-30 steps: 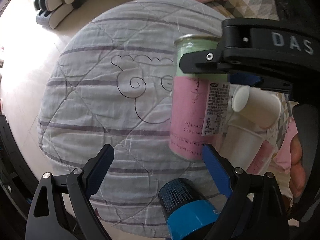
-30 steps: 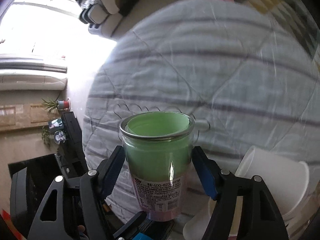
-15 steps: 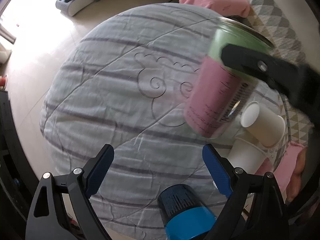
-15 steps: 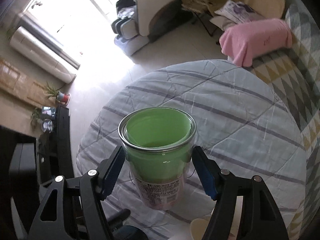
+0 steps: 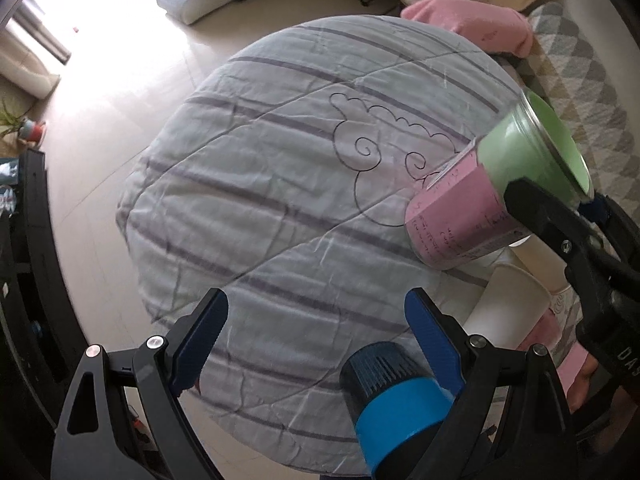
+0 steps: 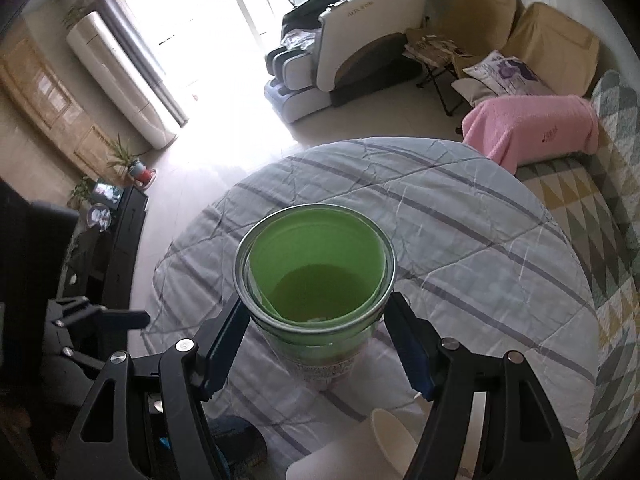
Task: Flip cup upright
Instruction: 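Lift and rotate the pink-and-green can green end up with the right tool, then set the pink-and-green can upright with right tool while left releases blue can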
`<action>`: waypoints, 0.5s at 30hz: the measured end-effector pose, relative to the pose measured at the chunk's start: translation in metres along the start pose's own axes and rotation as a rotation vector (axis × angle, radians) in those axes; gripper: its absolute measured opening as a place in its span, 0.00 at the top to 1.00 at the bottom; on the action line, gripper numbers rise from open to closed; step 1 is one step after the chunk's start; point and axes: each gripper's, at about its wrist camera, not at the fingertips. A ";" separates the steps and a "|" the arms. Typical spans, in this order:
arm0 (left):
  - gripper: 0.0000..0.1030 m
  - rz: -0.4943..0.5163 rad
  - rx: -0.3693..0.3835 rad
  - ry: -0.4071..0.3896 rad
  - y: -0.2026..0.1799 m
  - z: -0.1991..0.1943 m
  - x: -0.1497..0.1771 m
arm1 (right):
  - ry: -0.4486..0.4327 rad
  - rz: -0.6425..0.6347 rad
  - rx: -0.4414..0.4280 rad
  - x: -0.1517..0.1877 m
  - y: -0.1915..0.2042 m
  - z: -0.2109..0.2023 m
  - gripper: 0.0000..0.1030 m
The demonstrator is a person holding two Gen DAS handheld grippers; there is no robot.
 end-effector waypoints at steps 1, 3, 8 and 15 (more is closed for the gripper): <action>0.11 -0.010 -0.006 -0.005 0.003 -0.001 0.004 | 0.006 -0.009 0.000 0.002 0.001 0.000 0.31; 0.11 -0.024 -0.013 -0.011 0.006 -0.004 0.011 | 0.008 -0.021 -0.006 0.007 0.003 -0.002 0.31; 0.11 -0.055 -0.036 -0.036 -0.006 -0.017 0.024 | 0.016 -0.046 -0.026 0.016 0.007 -0.009 0.24; 0.11 -0.094 -0.063 -0.074 -0.016 -0.029 0.035 | -0.002 -0.095 -0.022 0.022 0.010 -0.026 0.24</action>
Point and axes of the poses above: each gripper's, at about its wrist camera, not at the fingertips, and z roughly the way its jaws point, y to its left, x to its underside, and after that the axes turned 14 degrees about y, right-handed
